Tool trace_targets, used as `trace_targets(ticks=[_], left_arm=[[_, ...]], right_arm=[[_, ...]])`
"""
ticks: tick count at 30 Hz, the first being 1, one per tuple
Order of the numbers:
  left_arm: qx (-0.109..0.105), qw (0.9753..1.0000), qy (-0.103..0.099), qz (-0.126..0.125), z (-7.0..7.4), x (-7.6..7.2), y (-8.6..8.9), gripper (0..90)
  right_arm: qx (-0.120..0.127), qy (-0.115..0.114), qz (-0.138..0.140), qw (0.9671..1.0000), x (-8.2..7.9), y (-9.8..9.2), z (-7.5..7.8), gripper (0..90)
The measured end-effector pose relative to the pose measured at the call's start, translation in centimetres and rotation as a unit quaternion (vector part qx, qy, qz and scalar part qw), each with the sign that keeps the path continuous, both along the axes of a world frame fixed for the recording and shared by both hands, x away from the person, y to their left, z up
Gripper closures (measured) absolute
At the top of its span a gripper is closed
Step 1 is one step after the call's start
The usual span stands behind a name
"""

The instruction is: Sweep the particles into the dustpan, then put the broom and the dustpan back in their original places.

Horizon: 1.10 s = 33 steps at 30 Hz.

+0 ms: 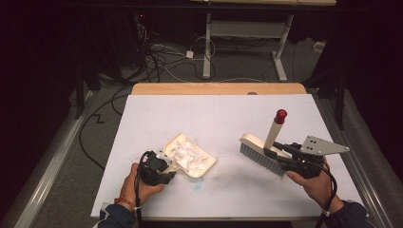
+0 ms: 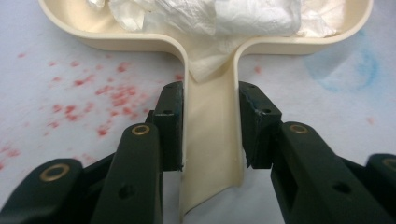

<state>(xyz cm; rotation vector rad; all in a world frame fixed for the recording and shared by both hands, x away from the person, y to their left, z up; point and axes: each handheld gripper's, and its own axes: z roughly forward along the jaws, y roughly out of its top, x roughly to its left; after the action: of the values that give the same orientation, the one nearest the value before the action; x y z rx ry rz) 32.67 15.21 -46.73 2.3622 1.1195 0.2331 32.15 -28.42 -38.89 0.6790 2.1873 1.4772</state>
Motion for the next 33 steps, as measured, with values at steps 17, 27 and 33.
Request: trace_targets(ticks=[17, 27, 33], left_arm=[[-0.028, 0.9916, -0.025, 0.124, -0.6, 0.1, 4.0, 61.9], [-0.035, 0.9867, -0.038, 0.154, -0.7, -0.4, 4.0, 61.9], [-0.057, 0.9821, -0.056, 0.171, 0.7, -1.0, 4.0, 61.9]], right_arm=[[-0.012, 0.085, 0.004, 0.9963, -0.6, -3.0, -0.3, 68.4], [-0.034, 0.162, 0.008, 0.9862, 0.1, -3.5, -0.5, 68.3], [-0.025, 0.191, -0.009, 0.9812, 0.9, -4.2, -0.6, 68.3]])
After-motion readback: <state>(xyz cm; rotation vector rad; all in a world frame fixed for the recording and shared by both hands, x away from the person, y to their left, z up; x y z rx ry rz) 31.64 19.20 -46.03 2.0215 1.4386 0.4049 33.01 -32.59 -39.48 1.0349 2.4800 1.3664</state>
